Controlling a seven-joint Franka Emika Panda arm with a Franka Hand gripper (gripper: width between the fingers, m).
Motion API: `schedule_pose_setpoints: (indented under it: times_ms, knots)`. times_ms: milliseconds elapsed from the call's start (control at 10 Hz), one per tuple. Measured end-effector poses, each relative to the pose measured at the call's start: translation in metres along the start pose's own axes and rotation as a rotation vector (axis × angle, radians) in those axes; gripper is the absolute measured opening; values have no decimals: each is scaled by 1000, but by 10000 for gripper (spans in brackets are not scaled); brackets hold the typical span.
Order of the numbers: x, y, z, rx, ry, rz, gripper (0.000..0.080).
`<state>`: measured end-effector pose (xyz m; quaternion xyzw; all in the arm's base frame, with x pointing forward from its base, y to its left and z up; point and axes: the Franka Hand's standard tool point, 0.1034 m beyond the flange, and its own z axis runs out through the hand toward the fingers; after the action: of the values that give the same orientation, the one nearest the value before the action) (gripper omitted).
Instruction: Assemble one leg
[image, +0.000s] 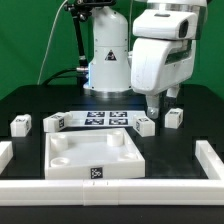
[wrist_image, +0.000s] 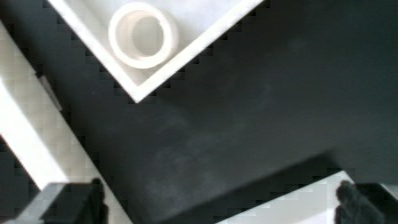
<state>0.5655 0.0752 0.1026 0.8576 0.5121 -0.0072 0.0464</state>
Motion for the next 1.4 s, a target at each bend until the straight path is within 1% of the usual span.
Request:
schedule_pose_setpoints:
  times_ms: [100,500,600,700,800,900,1000,1100,1400]
  knots:
    - [0,0,0,-6,-6,-12,650]
    - [-1,0,1,-6,-4,-33,650]
    - [-7,-4,7,-10,11,-127,650]
    - [-19,-10,16,-1,11,-192,650]
    - [-26,-12,21,-4,18,-296,650]
    - [-36,-13,28,14,9,-407,650]
    - [-41,-13,29,26,0,-439,650]
    - [-39,-14,29,25,1,-424,650]
    - [-40,-14,29,26,1,-424,650]
